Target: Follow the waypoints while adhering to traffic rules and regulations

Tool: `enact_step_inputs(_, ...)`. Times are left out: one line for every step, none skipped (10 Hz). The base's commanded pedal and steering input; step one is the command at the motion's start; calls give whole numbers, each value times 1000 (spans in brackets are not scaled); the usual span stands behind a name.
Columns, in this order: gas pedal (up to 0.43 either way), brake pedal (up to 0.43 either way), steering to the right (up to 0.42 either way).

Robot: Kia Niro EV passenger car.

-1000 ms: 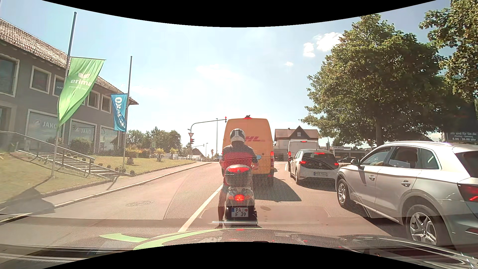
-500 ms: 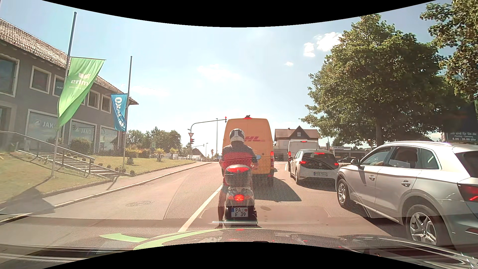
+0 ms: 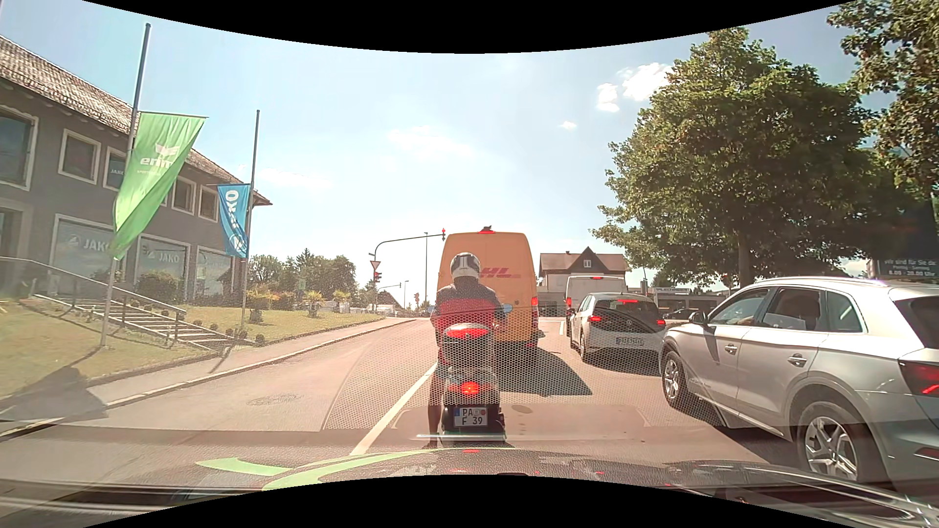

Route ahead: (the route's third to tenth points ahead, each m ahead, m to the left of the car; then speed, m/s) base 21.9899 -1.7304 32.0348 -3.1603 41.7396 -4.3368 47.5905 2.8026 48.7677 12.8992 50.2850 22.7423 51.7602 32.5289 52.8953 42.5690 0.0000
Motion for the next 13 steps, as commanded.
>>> enact_step_inputs(0, 250, 19)
enact_step_inputs(0, 250, 19)
enact_step_inputs(0, 250, 19)
enact_step_inputs(0, 250, 19)
enact_step_inputs(0, 250, 19)
enact_step_inputs(0, 250, 19)
enact_step_inputs(0, 250, 19)
enact_step_inputs(0, 250, 19)
enact_step_inputs(0, 250, 19)
enact_step_inputs(0, 250, 19)
enact_step_inputs(0, 250, 19)
enact_step_inputs(0, 250, 19)
enact_step_inputs(0, 250, 19)
